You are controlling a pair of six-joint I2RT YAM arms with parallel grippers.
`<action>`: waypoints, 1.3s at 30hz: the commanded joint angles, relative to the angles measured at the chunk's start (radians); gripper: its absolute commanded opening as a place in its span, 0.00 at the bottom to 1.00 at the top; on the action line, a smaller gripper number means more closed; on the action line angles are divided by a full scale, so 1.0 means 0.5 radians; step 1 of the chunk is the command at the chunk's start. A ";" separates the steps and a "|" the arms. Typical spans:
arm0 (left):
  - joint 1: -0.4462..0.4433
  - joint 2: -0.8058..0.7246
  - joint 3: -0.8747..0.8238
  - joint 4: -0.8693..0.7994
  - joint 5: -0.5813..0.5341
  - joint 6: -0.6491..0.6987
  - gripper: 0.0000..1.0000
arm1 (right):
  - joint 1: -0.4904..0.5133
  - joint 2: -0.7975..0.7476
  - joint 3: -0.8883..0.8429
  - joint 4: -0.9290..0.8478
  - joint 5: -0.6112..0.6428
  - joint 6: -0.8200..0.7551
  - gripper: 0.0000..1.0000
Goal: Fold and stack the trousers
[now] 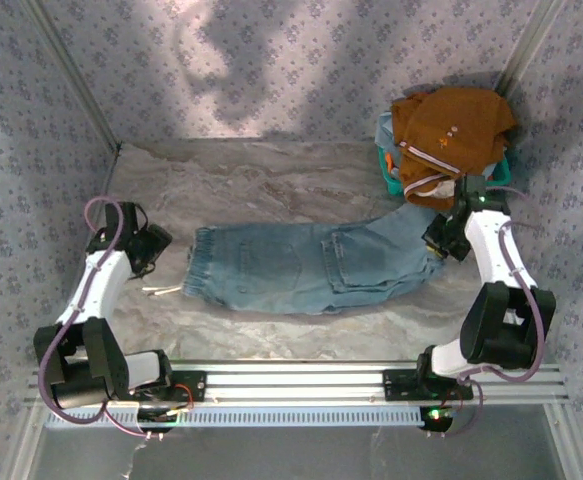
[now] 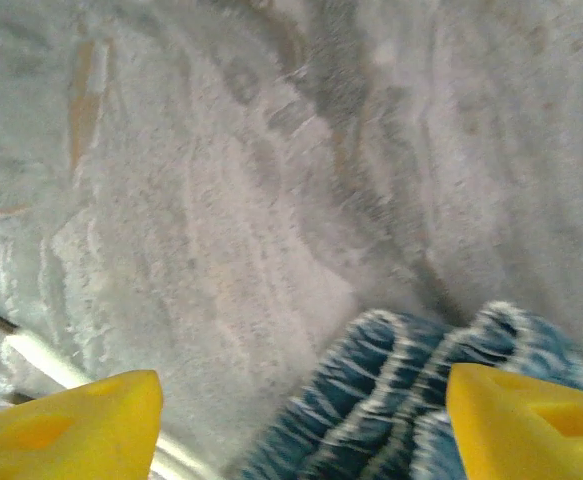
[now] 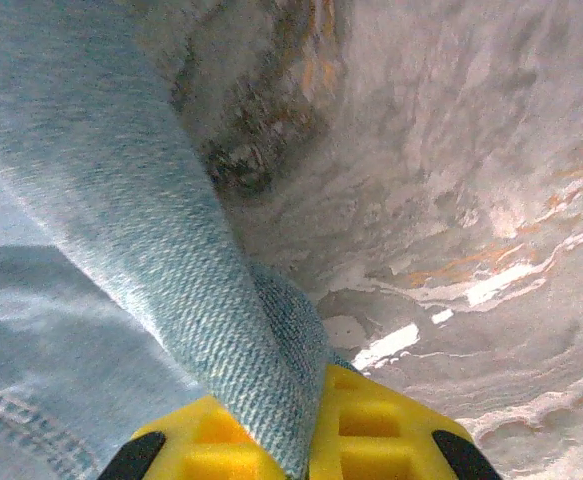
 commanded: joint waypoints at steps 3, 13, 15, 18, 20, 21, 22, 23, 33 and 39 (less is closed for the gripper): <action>-0.027 0.028 -0.158 0.028 -0.087 0.044 0.60 | 0.439 -0.084 0.364 -0.170 0.125 0.069 0.00; -0.397 0.385 -0.123 0.231 -0.051 0.085 0.17 | 1.623 0.310 1.032 -0.202 0.280 0.347 0.00; -0.444 0.447 -0.148 0.268 -0.064 0.074 0.14 | 1.847 0.510 1.233 -0.169 0.306 0.395 0.00; -0.493 0.509 -0.239 0.385 -0.075 0.038 0.13 | 2.103 0.875 1.589 -0.177 0.294 0.428 0.00; -0.503 0.564 -0.284 0.442 -0.047 0.024 0.12 | 2.194 1.110 1.798 -0.163 0.250 0.445 0.00; -0.503 0.580 -0.297 0.464 -0.030 0.025 0.11 | 2.236 1.225 1.891 -0.140 0.222 0.455 0.00; -0.510 0.570 -0.310 0.472 -0.038 0.016 0.11 | 2.268 1.320 1.983 -0.135 0.207 0.470 0.00; -0.514 0.558 -0.327 0.489 -0.039 0.009 0.11 | 2.299 1.424 2.095 -0.141 0.182 0.484 0.00; -0.514 0.490 -0.353 0.481 -0.002 -0.001 0.10 | 2.416 1.927 2.547 -0.163 -0.032 0.588 0.00; -0.359 0.196 -0.348 0.271 -0.016 -0.034 0.34 | 2.428 1.791 2.466 -0.133 -0.237 0.556 0.54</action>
